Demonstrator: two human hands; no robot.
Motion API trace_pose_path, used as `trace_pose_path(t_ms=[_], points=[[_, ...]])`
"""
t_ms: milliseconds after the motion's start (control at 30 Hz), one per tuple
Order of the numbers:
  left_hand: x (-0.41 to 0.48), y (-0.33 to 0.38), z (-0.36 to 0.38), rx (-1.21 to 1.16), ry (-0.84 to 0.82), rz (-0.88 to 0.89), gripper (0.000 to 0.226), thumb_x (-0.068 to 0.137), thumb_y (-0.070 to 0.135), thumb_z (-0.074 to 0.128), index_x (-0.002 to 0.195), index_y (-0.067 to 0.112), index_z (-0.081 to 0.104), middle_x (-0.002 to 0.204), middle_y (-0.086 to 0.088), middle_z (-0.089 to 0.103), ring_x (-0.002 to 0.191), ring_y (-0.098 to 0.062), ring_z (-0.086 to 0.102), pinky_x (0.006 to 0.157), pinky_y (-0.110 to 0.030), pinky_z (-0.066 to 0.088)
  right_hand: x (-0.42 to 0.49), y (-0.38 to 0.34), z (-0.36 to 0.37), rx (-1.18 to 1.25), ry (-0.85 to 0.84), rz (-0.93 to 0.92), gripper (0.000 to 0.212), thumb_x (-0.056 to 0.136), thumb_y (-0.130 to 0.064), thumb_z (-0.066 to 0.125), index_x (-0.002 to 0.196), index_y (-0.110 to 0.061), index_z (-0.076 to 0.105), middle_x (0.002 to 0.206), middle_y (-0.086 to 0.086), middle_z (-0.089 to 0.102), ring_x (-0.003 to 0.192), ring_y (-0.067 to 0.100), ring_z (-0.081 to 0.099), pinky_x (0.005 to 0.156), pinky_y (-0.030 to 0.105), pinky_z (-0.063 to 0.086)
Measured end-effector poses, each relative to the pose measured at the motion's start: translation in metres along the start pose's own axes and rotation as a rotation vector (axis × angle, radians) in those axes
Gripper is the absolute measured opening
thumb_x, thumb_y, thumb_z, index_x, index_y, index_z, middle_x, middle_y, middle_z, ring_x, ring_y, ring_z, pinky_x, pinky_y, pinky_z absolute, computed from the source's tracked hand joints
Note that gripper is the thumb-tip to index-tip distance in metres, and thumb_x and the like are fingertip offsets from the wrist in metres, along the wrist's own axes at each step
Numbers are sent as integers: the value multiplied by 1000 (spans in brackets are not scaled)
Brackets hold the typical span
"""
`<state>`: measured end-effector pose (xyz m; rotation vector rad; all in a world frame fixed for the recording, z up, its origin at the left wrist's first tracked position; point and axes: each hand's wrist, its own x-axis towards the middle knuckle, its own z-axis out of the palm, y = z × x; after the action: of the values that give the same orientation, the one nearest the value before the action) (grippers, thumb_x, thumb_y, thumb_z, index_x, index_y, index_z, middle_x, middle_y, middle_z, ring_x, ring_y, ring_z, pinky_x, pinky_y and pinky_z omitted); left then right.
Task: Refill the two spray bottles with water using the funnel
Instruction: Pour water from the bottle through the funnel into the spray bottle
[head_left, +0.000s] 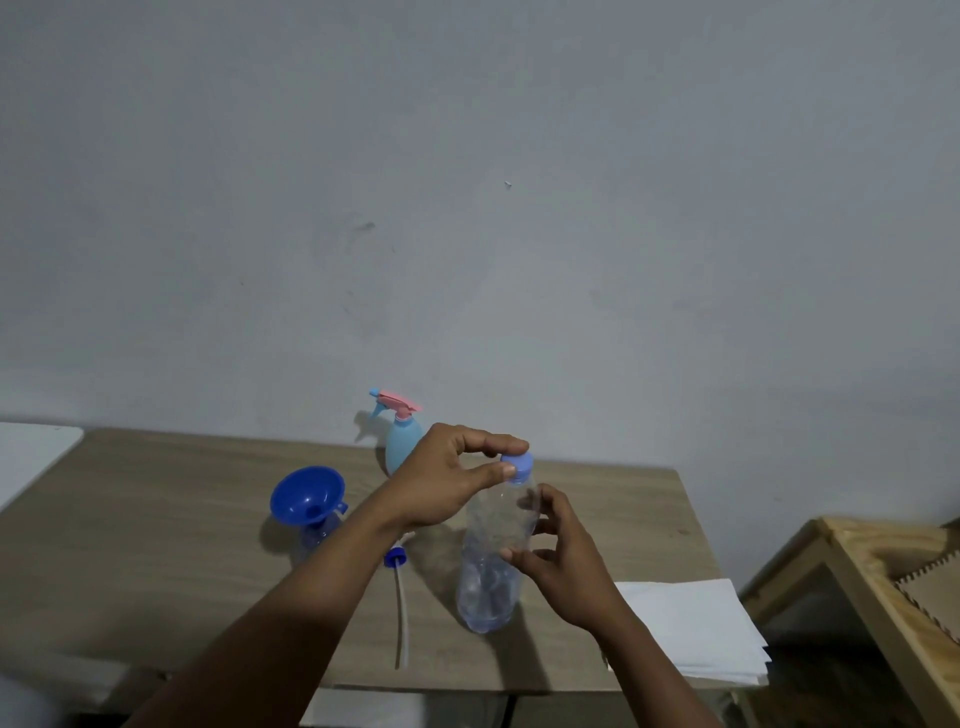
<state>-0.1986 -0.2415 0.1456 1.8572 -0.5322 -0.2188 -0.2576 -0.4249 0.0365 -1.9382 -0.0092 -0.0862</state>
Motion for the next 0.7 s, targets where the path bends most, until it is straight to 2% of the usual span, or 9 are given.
trace_pose_path(t_ms=[133,267,367,467,533,600,700], points=[[-1,-6,13,-11,235,32,22,73,20,86,93,26,79,98,19,75,93,-4,64,73,-6,44,-1,0,4,9,24,0,64,82,-22,80,129,-40,42,130,-17,54,111,8,59,79,26,58],[-1,-9,22,38,352,70,22,64,27,91,79,33,75,93,15,73,90,-8,64,76,-21,52,0,0,2,-2,14,7,65,83,-22,80,133,-36,40,132,-17,53,113,7,58,78,23,57],[2,-6,12,88,285,67,19,67,29,90,78,32,74,96,16,73,95,-2,64,81,-18,48,1,1,0,-3,-4,18,68,83,-22,79,137,-34,39,134,-15,53,115,9,58,80,25,58],[6,-1,-3,98,5,53,19,82,22,78,101,26,77,113,20,72,110,9,60,85,-7,43,2,1,1,-5,-18,19,68,84,-21,79,137,-35,39,134,-14,53,115,11,58,82,28,59],[8,0,-6,61,-69,40,25,85,17,76,110,22,76,115,17,72,111,8,60,90,-4,42,2,1,2,3,-10,16,67,84,-20,79,136,-34,40,133,-13,53,114,11,59,80,25,58],[8,-1,-2,31,-1,36,25,81,18,79,106,22,77,110,14,74,108,4,64,96,-15,47,2,1,3,14,3,10,66,83,-19,79,135,-35,41,133,-13,53,113,11,59,78,25,58],[5,-8,10,45,219,56,23,67,25,89,88,28,79,98,15,75,96,-5,66,87,-27,53,0,3,5,17,10,17,66,83,-19,79,134,-34,42,133,-14,53,112,12,59,82,30,59]])
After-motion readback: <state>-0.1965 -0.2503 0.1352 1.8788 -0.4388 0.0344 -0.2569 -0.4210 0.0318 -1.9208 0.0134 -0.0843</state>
